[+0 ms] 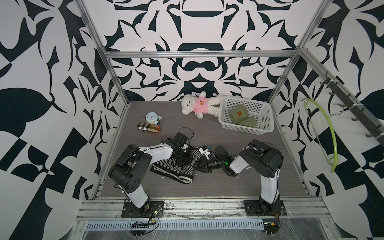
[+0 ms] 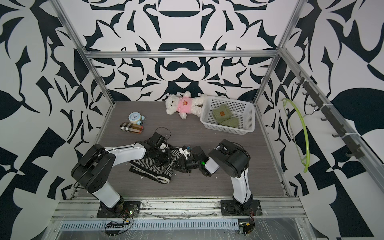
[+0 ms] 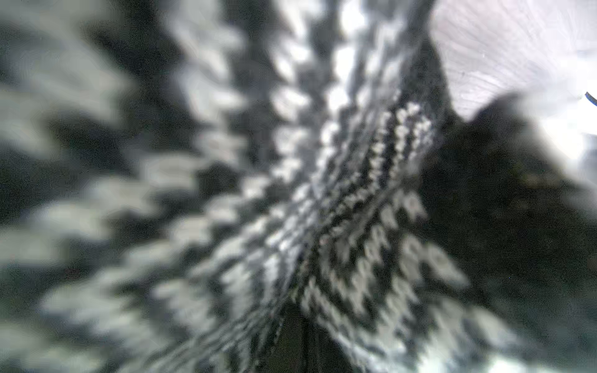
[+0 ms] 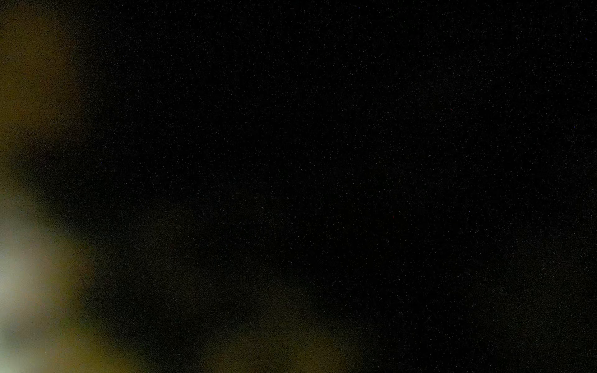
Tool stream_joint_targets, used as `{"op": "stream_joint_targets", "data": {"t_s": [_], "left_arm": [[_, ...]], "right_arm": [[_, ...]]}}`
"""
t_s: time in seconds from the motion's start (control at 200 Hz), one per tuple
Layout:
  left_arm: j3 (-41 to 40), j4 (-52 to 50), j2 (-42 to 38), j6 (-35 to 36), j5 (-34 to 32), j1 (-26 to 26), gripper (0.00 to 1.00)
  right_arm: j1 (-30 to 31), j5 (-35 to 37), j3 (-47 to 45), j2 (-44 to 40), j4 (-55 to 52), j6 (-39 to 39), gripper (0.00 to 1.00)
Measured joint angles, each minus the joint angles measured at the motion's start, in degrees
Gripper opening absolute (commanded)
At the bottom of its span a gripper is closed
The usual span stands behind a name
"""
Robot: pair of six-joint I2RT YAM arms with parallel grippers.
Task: Roll up the scarf and place it into the basket
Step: Roll the scarf at the center of the board.
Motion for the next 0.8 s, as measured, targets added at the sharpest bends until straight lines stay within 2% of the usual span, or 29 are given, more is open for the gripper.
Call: {"op": "stream_joint_targets", "data": {"t_s": [0.15,0.44,0.61,0.695,0.8], "left_arm": [[0.26,-0.09,0.33,-0.02,0.13,0.0,0.06],[0.92,-0.22,0.52,0.09,0.15,-0.13,0.06],[1.77,-1.33,0.33,1.4,0.15,-0.09,0.08],[1.86,-3.13,-1.01,2.43,-0.33,0.7,0.13],[2.01,-6.69,-3.3,3.63,-0.92,1.81,0.22]], "right_arm": [[0.74,2.16,1.01,-1.9,-5.51,-3.67,0.0],[1.92,7.65,4.26,-8.5,-23.74,-9.97,0.0],[3.54,15.06,13.64,-13.05,-49.86,-15.47,0.0],[4.31,18.51,20.57,-12.92,-62.71,-17.73,0.0],[4.7,21.44,26.6,-12.46,-73.57,-19.56,0.0]]}}
